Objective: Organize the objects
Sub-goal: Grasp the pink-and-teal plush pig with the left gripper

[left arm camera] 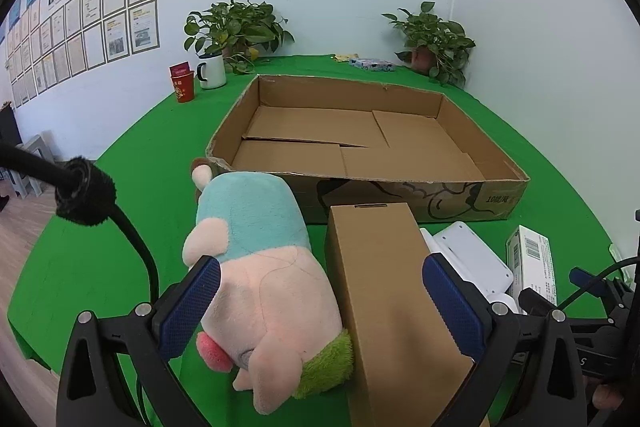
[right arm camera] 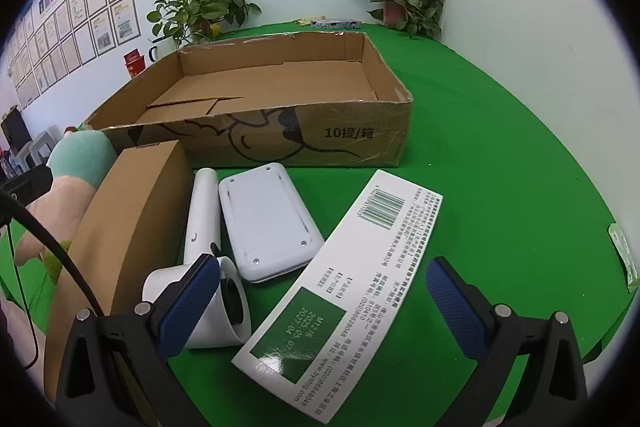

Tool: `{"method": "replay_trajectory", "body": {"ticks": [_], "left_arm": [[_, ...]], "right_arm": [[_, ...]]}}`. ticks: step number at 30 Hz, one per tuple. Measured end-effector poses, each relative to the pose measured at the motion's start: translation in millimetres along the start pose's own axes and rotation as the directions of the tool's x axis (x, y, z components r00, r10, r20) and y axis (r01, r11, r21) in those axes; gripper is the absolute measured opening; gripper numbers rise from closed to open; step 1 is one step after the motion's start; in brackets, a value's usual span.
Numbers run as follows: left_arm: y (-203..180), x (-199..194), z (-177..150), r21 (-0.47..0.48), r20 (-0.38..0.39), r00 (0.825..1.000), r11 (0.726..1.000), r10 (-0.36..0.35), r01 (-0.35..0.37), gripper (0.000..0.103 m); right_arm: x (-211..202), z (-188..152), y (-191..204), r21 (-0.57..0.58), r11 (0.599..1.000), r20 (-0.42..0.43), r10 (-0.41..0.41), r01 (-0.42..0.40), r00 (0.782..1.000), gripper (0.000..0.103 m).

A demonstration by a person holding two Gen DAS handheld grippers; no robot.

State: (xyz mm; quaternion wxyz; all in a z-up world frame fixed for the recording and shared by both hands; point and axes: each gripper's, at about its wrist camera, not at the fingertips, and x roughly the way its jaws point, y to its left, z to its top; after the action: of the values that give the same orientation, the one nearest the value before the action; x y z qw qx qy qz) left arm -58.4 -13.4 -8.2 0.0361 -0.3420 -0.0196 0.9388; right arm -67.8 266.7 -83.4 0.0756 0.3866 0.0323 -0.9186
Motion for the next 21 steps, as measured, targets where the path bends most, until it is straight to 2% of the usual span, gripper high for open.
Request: {"method": "replay_trajectory", "body": {"ticks": [4,7,11,12,14,16,17,18,20,21], "left_arm": [[-1,4,0,0.001,-0.007,1.0,1.0,-0.018,0.018,0.102],[-2,4,0,0.012,-0.003,1.0,1.0,-0.022,0.022,0.102],[4,1,2,-0.001,0.006,1.0,1.0,-0.016,0.016,0.102],[7,-1,3,-0.001,0.01,1.0,1.0,-0.01,0.01,0.102],[17,-10,10,0.007,0.027,1.0,1.0,-0.001,0.0,0.102],[33,-23,18,0.011,0.064,0.998,1.0,0.027,-0.028,0.102],[42,-28,22,0.004,0.073,0.996,0.999,0.048,-0.049,0.102],[51,-32,25,-0.009,0.074,0.995,0.998,0.065,-0.065,0.102],[69,-35,25,-0.041,0.062,0.995,0.996,0.078,-0.075,0.102],[76,-35,22,-0.053,0.053,0.996,0.996,0.074,-0.071,0.102]], "right_arm": [[-4,0,-1,0.001,1.0,0.015,0.003,-0.003,1.0,0.102],[-5,2,-6,0.024,0.997,0.01,0.069,-0.07,0.998,0.102],[-6,7,-6,-0.003,0.997,0.015,0.08,-0.08,0.997,0.102],[-8,9,-5,-0.011,0.995,0.017,0.098,-0.097,0.995,0.102],[-20,19,-2,-0.035,0.979,0.045,0.201,-0.2,0.979,0.102],[-42,32,9,-0.115,0.947,0.111,0.313,-0.3,0.943,0.102],[-56,38,19,-0.188,0.918,0.146,0.377,-0.349,0.914,0.102],[-67,42,28,-0.259,0.875,0.16,0.457,-0.409,0.875,0.102],[-85,43,50,-0.406,0.708,0.126,0.67,-0.578,0.732,0.102],[-87,44,60,-0.436,0.659,0.108,0.714,-0.613,0.692,0.102]]}}
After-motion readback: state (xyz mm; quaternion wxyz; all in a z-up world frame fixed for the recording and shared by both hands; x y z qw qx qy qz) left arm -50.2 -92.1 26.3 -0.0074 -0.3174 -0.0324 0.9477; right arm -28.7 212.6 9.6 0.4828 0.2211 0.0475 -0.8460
